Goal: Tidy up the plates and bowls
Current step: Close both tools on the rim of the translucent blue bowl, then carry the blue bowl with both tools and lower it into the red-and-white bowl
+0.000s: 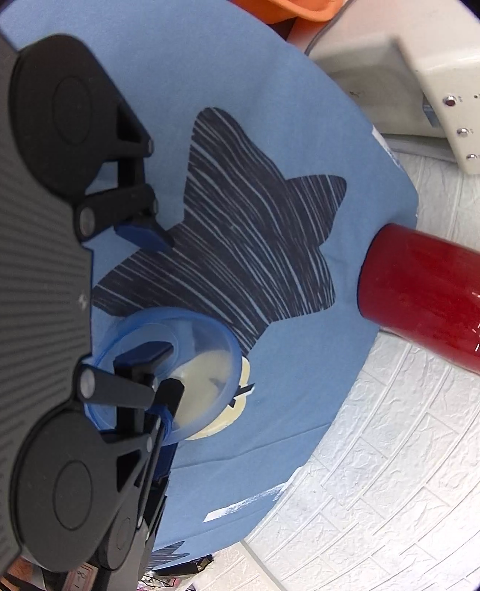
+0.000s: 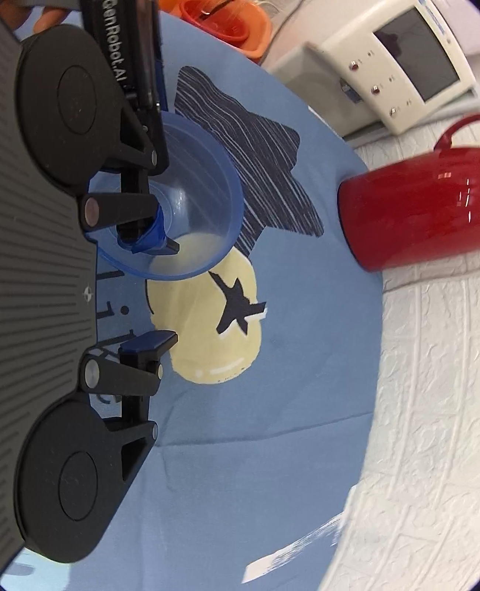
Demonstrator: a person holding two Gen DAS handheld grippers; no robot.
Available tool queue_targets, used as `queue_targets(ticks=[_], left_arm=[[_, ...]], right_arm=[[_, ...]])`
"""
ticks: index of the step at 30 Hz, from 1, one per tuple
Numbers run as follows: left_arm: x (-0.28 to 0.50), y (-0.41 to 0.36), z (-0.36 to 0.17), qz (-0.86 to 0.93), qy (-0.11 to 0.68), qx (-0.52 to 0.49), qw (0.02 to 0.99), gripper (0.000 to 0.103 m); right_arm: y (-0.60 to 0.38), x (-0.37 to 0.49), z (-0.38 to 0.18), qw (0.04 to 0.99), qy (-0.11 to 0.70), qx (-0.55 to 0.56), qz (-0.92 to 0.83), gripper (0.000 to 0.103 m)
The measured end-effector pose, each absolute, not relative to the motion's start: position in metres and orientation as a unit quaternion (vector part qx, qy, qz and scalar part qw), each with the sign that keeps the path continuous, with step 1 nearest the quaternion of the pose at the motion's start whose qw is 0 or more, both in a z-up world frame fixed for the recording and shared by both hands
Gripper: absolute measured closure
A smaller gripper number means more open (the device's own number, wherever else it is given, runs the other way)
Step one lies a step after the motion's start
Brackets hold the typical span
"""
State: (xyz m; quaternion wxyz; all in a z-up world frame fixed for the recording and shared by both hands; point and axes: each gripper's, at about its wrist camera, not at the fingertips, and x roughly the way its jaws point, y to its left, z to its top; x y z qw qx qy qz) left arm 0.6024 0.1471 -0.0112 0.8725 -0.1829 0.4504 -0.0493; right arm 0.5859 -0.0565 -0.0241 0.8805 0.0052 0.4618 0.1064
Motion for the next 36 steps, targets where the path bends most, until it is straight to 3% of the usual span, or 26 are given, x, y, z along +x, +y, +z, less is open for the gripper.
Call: queue_targets(ticks=[4, 5, 6, 8, 20, 29, 36], left_arm=[[0.604, 0.145, -0.011, -0.046, 0.452, -0.177, 0.873, 0.065], [0.604, 0.144, -0.011, -0.043, 0.453, -0.174, 0.873, 0.073], [0.605, 0.145, -0.011, -0.044, 0.457, -0.172, 0.872, 0.09], [0.604, 0.148, -0.013, -0.05, 0.464, -0.184, 0.865, 0.101], [0.539, 0.127, 0.039, -0.087, 0.45, -0.175, 0.871, 0.102], [0.413, 0.054, 0.073, -0.169, 0.457, -0.143, 0.861, 0.103], [0.322, -0.022, 0.066, -0.246, 0.473, -0.104, 0.839, 0.103]], right_arm=[[-0.061, 0.583, -0.023, 0.877, 0.455, 0.047, 0.148, 0.084], [-0.058, 0.581, -0.024, 0.874, 0.458, 0.046, 0.156, 0.089], [-0.057, 0.58, -0.026, 0.871, 0.462, 0.05, 0.16, 0.091], [-0.057, 0.576, -0.024, 0.871, 0.459, 0.059, 0.166, 0.095], [-0.073, 0.506, 0.021, 0.878, 0.446, 0.047, 0.167, 0.093], [-0.14, 0.36, 0.063, 0.892, 0.43, 0.011, 0.138, 0.088], [-0.204, 0.258, 0.06, 0.895, 0.436, 0.028, 0.087, 0.086]])
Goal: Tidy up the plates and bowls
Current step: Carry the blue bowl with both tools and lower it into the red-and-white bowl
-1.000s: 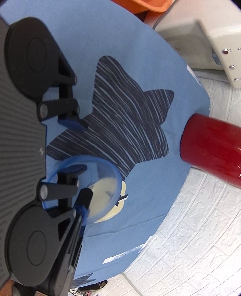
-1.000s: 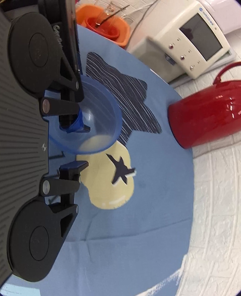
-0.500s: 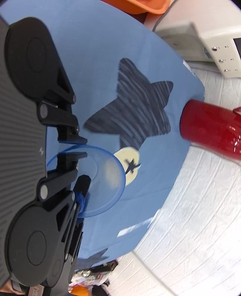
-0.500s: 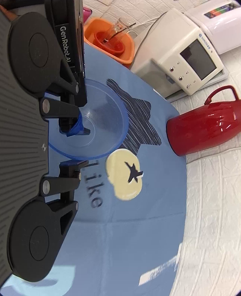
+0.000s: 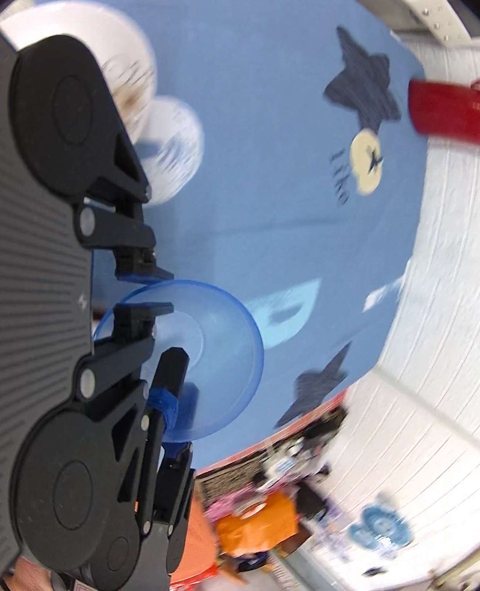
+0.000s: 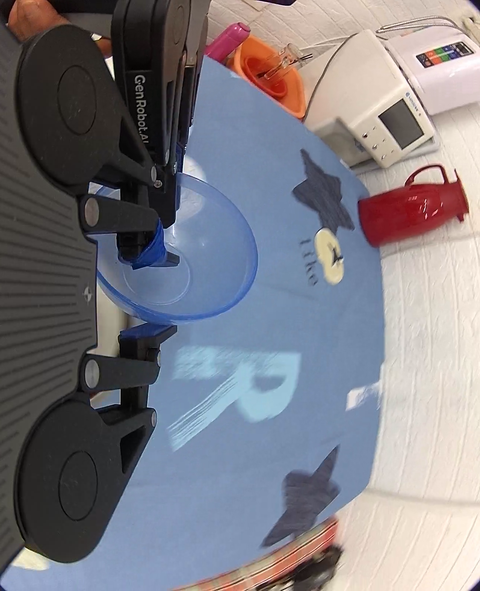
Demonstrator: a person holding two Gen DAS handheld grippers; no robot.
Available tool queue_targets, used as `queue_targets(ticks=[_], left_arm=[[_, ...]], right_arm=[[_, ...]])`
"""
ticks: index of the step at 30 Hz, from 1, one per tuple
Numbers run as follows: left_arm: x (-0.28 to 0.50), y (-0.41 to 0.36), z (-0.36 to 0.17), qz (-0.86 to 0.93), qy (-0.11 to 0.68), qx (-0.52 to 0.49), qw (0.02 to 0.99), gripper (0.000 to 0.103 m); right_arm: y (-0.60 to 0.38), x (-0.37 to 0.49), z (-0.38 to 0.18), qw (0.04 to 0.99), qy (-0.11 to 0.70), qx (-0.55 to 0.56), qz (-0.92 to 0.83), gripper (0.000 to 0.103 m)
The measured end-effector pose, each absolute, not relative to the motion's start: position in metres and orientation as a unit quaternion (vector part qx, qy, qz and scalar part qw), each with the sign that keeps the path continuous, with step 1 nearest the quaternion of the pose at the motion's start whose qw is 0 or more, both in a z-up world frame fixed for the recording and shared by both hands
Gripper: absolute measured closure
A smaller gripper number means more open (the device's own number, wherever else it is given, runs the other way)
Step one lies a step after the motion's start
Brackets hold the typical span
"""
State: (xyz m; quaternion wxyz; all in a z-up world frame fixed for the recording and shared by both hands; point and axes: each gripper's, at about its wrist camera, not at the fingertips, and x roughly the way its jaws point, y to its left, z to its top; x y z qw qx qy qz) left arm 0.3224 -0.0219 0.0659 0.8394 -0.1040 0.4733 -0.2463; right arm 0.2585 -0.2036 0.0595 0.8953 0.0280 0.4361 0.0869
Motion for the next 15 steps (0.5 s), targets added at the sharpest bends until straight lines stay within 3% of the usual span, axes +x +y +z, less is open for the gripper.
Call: queue_targets(ticks=[7, 15], left_arm=[[0.278, -0.075, 0.036, -0.266, 0.502, -0.049, 0.821, 0.103], [0.277, -0.081, 0.026, -0.258, 0.507, -0.029, 0.822, 0.101]], right_arm=[[-0.238, 0.228, 0.03, 0.891, 0.444, 0.064, 0.066, 0.085], [-0.245, 0.22, 0.011, 0.887, 0.446, 0.074, 0.091, 0.085]])
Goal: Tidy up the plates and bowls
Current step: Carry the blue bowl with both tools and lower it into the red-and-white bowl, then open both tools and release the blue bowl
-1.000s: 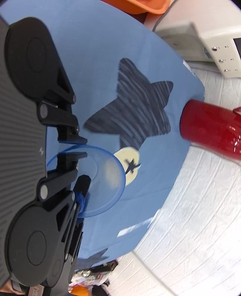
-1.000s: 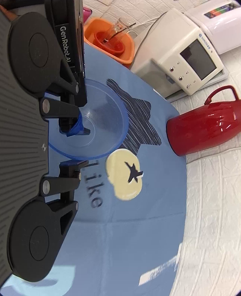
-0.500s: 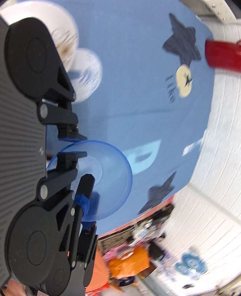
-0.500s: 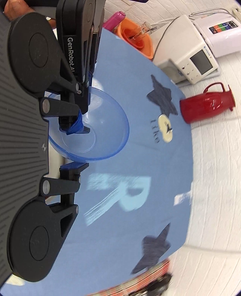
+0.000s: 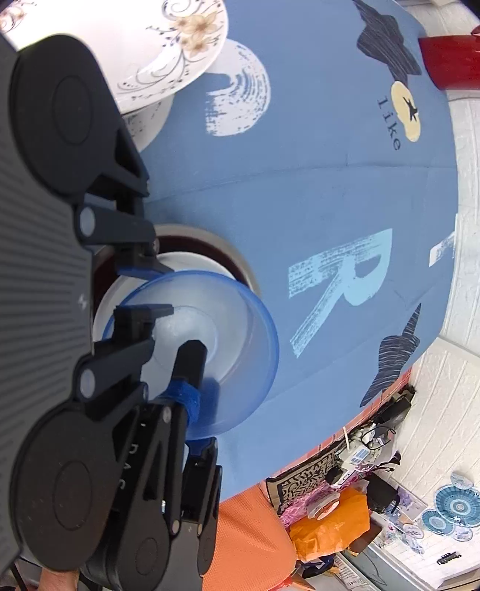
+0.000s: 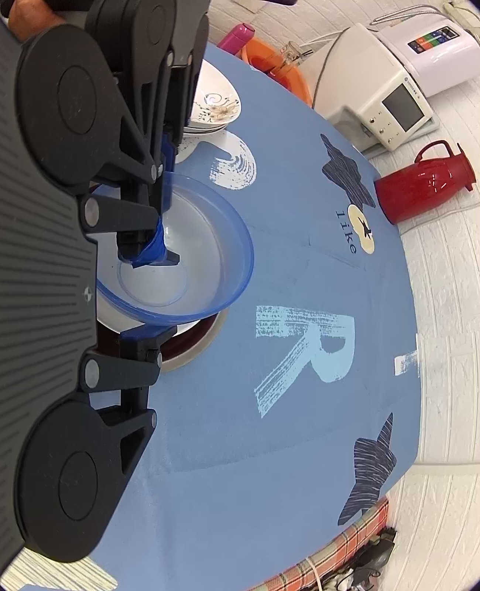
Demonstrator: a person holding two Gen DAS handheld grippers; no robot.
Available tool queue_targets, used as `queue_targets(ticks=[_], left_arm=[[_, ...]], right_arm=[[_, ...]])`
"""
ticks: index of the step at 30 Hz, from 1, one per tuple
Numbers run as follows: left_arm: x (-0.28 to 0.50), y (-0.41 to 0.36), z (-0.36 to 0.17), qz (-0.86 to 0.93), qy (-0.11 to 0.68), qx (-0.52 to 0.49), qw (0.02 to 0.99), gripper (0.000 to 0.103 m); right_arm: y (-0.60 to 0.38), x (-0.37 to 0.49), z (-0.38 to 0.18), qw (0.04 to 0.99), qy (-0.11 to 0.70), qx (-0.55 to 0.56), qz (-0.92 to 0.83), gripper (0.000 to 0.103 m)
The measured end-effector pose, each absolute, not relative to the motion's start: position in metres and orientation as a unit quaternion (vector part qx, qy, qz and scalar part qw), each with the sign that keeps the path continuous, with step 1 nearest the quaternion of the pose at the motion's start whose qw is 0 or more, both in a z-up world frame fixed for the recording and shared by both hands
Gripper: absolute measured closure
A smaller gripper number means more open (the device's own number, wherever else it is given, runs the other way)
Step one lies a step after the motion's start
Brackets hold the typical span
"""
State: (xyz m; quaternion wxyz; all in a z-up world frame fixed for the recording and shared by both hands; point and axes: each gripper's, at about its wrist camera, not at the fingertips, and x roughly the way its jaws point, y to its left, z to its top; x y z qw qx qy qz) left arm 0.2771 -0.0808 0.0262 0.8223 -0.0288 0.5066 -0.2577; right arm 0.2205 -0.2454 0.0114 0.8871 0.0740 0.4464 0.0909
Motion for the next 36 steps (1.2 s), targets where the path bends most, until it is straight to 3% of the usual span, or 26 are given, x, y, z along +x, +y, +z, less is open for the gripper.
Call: queue_targets(ticks=[4, 6, 10, 12, 26, 36], left_arm=[[0.277, -0.079, 0.03, -0.271, 0.503, -0.025, 0.82, 0.09], [0.277, -0.077, 0.032, -0.277, 0.505, -0.035, 0.816, 0.075], [0.275, -0.076, 0.037, -0.286, 0.499, -0.034, 0.817, 0.065], [0.272, -0.075, 0.04, -0.279, 0.493, -0.019, 0.824, 0.049], [0.271, -0.044, 0.046, -0.27, 0.478, -0.041, 0.835, 0.049], [0.265, -0.022, 0.059, -0.284, 0.469, -0.026, 0.836, 0.049]], right_arm=[[-0.252, 0.214, 0.013, 0.889, 0.439, 0.087, 0.093, 0.087], [-0.256, 0.213, 0.014, 0.889, 0.438, 0.096, 0.093, 0.088], [-0.257, 0.213, 0.016, 0.889, 0.437, 0.1, 0.094, 0.087], [-0.257, 0.212, 0.019, 0.894, 0.43, 0.092, 0.084, 0.087], [-0.263, 0.203, 0.029, 0.905, 0.41, 0.093, 0.07, 0.085], [-0.293, 0.173, 0.03, 0.901, 0.4, 0.158, 0.052, 0.084]])
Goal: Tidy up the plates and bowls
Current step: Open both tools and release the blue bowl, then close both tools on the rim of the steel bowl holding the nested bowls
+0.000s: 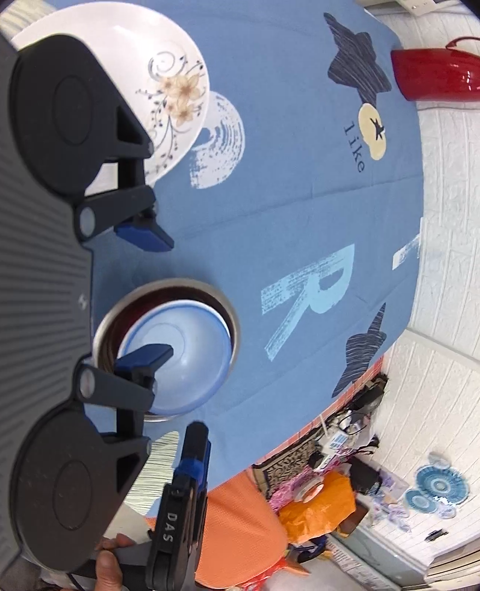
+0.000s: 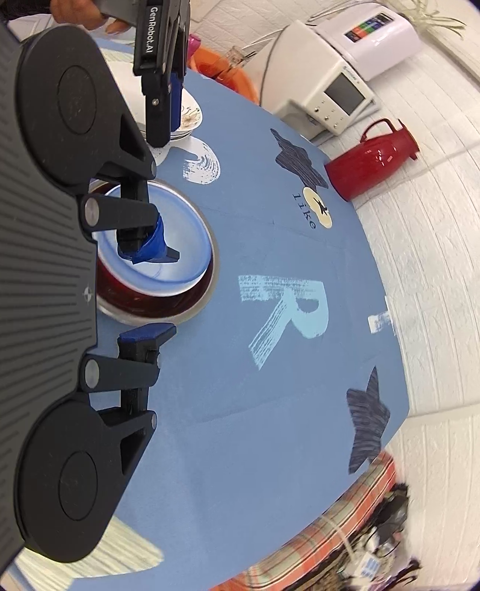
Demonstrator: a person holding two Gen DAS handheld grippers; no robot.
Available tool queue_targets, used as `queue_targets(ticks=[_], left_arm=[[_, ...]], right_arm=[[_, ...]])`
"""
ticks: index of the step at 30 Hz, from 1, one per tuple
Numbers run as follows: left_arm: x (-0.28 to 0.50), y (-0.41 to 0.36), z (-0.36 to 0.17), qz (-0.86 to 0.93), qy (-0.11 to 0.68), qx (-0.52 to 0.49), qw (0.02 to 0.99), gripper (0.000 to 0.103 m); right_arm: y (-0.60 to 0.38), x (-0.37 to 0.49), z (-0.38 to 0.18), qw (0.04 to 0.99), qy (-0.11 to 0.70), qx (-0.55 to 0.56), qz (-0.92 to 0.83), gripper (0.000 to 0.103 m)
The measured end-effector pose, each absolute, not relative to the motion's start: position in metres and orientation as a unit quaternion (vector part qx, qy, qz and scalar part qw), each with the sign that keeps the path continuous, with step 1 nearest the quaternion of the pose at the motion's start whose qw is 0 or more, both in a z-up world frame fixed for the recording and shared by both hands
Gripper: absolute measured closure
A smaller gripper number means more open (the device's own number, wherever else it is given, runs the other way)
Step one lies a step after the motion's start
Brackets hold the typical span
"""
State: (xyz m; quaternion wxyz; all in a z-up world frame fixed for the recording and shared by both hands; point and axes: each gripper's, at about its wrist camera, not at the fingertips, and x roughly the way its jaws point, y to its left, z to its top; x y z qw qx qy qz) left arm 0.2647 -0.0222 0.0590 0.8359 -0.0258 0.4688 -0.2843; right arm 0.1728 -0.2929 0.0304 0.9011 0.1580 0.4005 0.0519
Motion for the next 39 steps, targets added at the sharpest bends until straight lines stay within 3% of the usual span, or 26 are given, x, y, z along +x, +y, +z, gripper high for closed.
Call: queue_targets(ticks=[14, 39], left_arm=[[0.306, -0.035, 0.033, -0.298, 0.507, 0.066, 0.806, 0.049], [0.319, -0.045, 0.002, -0.302, 0.525, 0.04, 0.794, 0.047]], right_arm=[[-0.311, 0.16, 0.007, 0.868, 0.451, 0.209, 0.014, 0.083], [-0.308, 0.195, -0.021, 0.858, 0.476, 0.19, 0.031, 0.078]])
